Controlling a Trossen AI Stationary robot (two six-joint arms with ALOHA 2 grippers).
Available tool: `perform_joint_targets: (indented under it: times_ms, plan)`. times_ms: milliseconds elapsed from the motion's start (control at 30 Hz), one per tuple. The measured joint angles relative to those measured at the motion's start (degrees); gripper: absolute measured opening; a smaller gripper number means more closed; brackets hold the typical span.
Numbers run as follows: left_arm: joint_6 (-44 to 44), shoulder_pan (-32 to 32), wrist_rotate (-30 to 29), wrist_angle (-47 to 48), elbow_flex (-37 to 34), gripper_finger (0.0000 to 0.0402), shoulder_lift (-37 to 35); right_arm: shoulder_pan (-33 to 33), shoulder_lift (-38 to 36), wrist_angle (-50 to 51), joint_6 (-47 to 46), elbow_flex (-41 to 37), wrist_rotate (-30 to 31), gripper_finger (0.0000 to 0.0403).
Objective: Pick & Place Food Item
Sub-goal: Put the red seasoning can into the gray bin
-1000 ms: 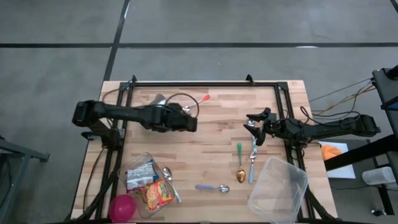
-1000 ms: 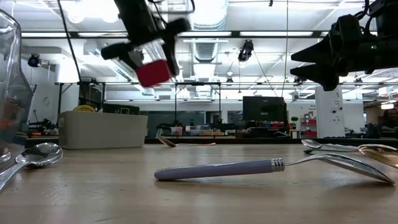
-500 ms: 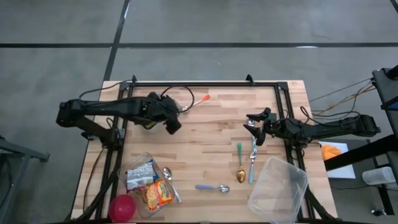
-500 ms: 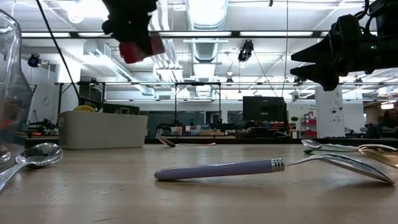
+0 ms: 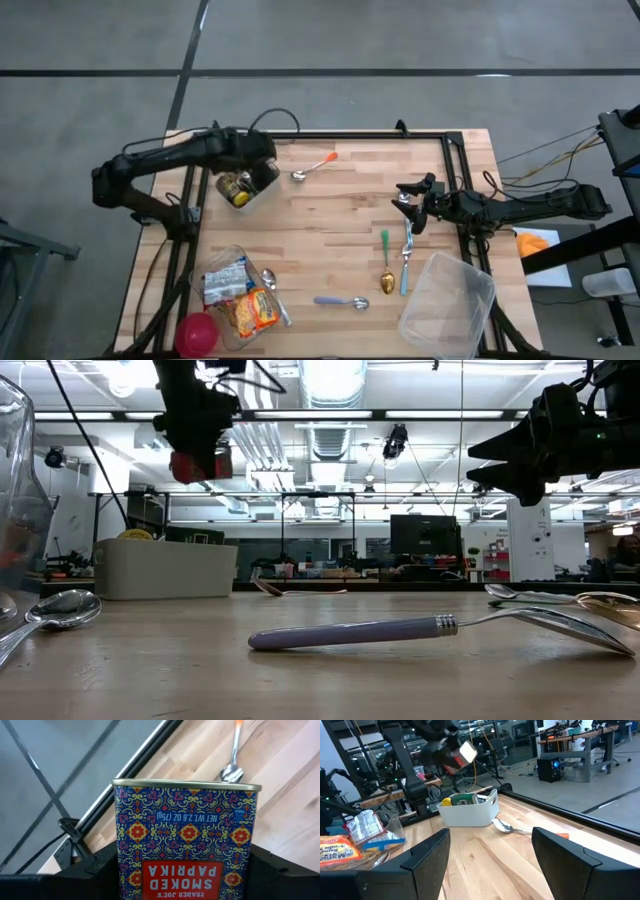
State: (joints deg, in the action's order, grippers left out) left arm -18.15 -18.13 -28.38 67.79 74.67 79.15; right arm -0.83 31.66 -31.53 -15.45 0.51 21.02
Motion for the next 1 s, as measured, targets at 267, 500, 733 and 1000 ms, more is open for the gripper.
perform_joint_targets:
  times_ms: [267, 500, 733, 1000]
  plan:
    - [8.33, -13.04, 11.46, -1.51, -1.34, 0.0285, 0.07, -0.01, 0.00, 0.00, 0.01, -0.01, 0.01, 0.0276]
    - [10.73, -18.04, 16.51, -6.75, -8.75, 0.0285, 0.07, -0.01, 0.00, 0.00, 0.00, 0.00, 0.00, 0.0276]
    - [10.69, -18.23, 17.71, -10.13, -13.39, 0.0285, 0.07, -0.01, 0.00, 0.00, 0.01, -0.01, 0.00, 0.0276]
    - [10.27, -18.23, 19.53, -18.03, -17.75, 0.0285, 0.00, 0.00, 0.00, 0.00, 0.01, 0.01, 0.00, 0.0276]
